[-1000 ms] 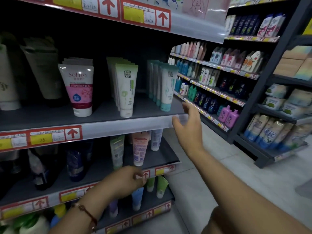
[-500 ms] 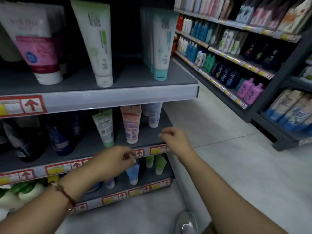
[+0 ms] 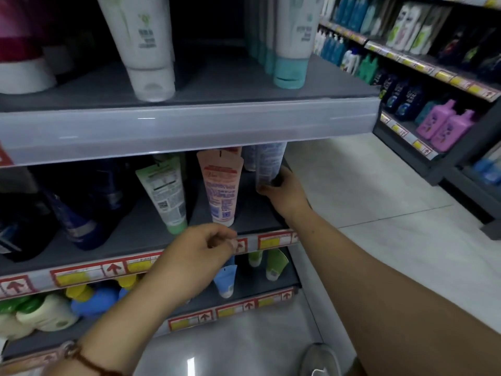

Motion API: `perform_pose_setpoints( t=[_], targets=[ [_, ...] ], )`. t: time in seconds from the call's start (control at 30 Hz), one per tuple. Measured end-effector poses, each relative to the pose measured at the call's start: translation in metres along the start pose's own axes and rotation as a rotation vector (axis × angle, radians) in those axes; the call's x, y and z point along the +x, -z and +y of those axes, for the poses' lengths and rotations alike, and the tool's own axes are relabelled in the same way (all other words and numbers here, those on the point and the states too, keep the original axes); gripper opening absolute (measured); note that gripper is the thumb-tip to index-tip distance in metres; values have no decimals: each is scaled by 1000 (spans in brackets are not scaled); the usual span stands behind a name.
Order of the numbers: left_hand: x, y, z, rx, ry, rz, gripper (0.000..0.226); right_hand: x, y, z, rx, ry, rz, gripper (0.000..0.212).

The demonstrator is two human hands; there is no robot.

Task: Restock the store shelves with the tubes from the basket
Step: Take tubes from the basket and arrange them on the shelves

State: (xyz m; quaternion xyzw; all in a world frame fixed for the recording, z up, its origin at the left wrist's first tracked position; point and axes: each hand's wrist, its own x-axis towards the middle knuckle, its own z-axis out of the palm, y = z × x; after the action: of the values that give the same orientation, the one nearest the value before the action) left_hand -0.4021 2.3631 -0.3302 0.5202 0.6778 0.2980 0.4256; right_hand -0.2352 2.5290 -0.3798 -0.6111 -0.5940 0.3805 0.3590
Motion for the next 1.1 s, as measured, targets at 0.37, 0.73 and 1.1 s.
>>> perform_pose_setpoints(
  t=[0.37,0.73,1.1],
  targets=[
    [4,7,19,63,-110,-25,11,-11,-5,-13,-320,-53,95,82],
    [7,18,16,57,-112,-16,14,-8,5,-27,-473,-138,-73,66],
    [9,13,13,82,-105,-36,12,-7,-22,-16,-415,-52,205,44]
  ],
)
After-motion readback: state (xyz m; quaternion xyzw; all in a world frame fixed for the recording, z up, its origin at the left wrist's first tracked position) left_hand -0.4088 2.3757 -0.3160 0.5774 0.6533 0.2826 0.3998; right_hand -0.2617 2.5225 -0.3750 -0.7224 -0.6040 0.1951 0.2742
